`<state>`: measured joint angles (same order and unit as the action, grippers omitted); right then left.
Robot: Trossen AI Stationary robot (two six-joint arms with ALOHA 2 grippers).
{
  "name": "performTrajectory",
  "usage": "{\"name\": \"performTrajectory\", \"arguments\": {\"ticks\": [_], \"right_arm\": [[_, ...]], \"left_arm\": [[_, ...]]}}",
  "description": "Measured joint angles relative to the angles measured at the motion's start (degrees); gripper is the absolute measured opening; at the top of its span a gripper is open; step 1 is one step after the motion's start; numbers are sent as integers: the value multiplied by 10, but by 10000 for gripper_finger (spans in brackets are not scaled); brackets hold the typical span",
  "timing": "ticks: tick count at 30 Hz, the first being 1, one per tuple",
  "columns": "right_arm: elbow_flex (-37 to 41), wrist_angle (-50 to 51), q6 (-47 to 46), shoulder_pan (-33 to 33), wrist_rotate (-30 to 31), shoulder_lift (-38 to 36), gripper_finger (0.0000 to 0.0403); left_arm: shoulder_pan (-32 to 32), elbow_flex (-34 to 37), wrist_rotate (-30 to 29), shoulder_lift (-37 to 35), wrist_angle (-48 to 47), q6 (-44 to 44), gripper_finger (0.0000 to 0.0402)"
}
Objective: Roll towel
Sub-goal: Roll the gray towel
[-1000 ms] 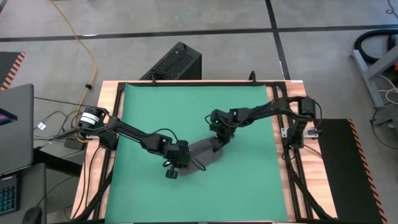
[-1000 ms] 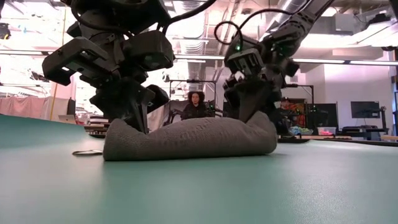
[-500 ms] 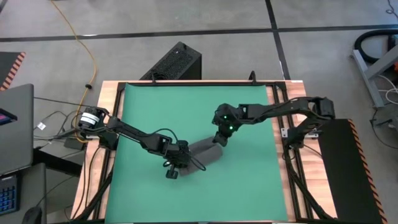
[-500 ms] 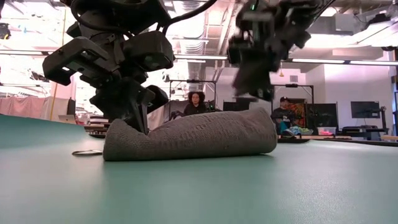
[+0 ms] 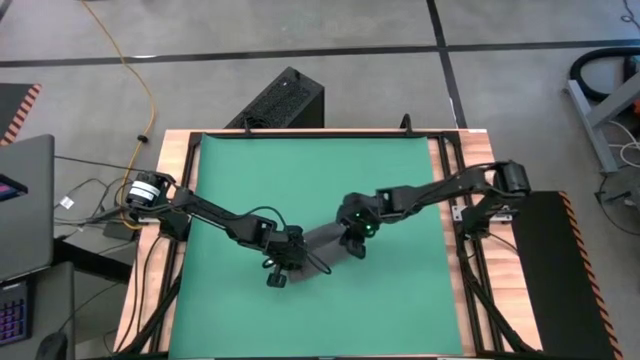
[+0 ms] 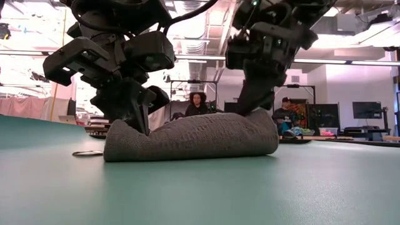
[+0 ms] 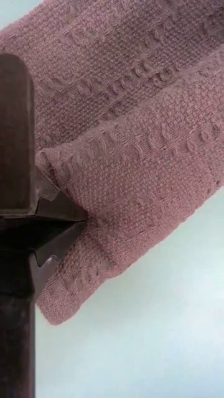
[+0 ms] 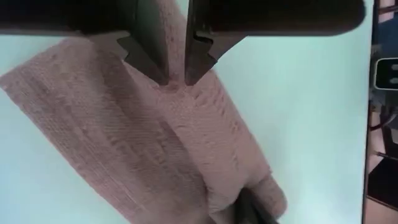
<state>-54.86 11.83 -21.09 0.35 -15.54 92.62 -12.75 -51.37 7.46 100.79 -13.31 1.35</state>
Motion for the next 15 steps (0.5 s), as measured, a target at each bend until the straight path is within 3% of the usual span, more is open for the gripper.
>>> {"name": "performTrajectory", "arguments": {"ticks": [15], "right_arm": [[-2, 20, 13, -8, -7, 88, 65]], "left_arm": [[-1, -1, 2, -7, -8, 46, 0]]}}
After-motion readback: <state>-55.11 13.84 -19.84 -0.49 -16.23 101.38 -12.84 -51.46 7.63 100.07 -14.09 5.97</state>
